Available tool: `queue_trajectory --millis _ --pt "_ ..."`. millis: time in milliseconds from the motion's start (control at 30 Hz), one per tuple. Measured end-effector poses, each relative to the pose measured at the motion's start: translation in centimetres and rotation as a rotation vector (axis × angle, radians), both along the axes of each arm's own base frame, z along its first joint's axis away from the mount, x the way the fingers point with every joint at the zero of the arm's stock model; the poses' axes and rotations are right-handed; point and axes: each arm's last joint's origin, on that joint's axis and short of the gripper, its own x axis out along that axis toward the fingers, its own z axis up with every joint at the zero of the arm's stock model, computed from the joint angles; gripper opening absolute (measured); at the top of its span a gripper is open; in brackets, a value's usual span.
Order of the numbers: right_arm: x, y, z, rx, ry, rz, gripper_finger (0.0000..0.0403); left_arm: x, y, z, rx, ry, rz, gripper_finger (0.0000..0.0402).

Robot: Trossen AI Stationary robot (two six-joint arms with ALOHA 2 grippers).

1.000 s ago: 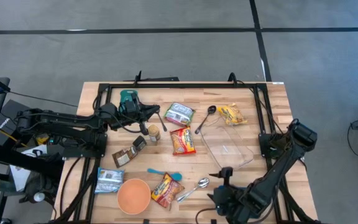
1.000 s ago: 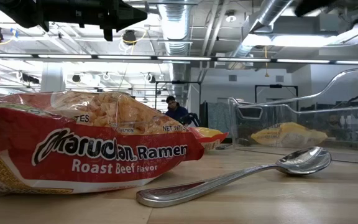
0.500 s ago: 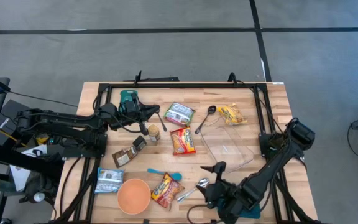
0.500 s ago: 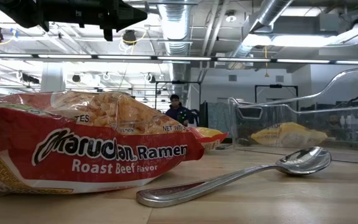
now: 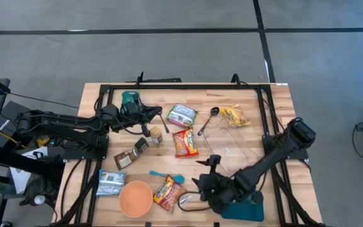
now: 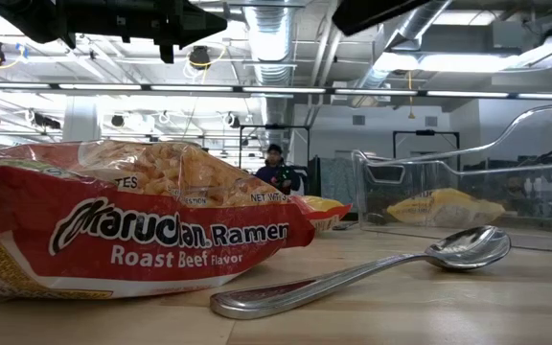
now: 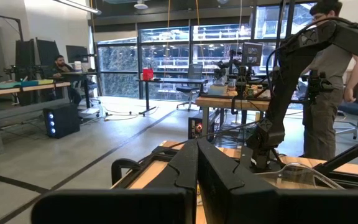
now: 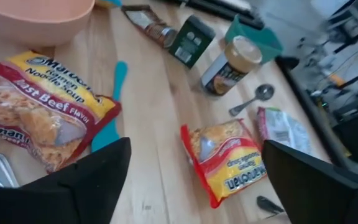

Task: Pick & Place Food Item
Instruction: Put the black spice can into the blue bin

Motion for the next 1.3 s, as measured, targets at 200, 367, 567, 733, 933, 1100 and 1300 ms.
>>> queue_trajectory --millis 200,367,567,733,933,1100,1300 --pt "1.2 -1.6 -0.2 0.068 0.069 0.015 0.0295 0.0 0.0 0.0 0.000 0.000 -0.001 0.0000" --pt "1.8 -3.1 -0.1 0.090 0.140 0.037 0.0246 0.0 0.0 0.0 0.000 0.000 -0.001 0.0000" --pt "2.2 -5.4 1.2 0.159 0.187 0.072 0.0155 0.0 0.0 0.0 0.000 0.000 -0.001 0.0000" --pt "1.8 -7.3 3.0 0.161 0.185 0.071 0.0071 0.0 0.0 0.0 0.000 0.000 0.000 0.0000" --pt "0.7 -9.7 5.5 0.164 0.180 0.053 0.0005 0.0 0.0 0.0 0.000 0.000 0.000 0.0000" --pt "-0.1 -12.0 7.5 0.199 0.152 0.057 0.0013 0.0 0.0 0.0 0.000 0.000 0.000 0.0000" --pt "-1.5 -15.6 8.2 0.310 0.097 0.097 0.0004 0.0 0.0 0.0 0.000 0.000 0.000 0.0000"
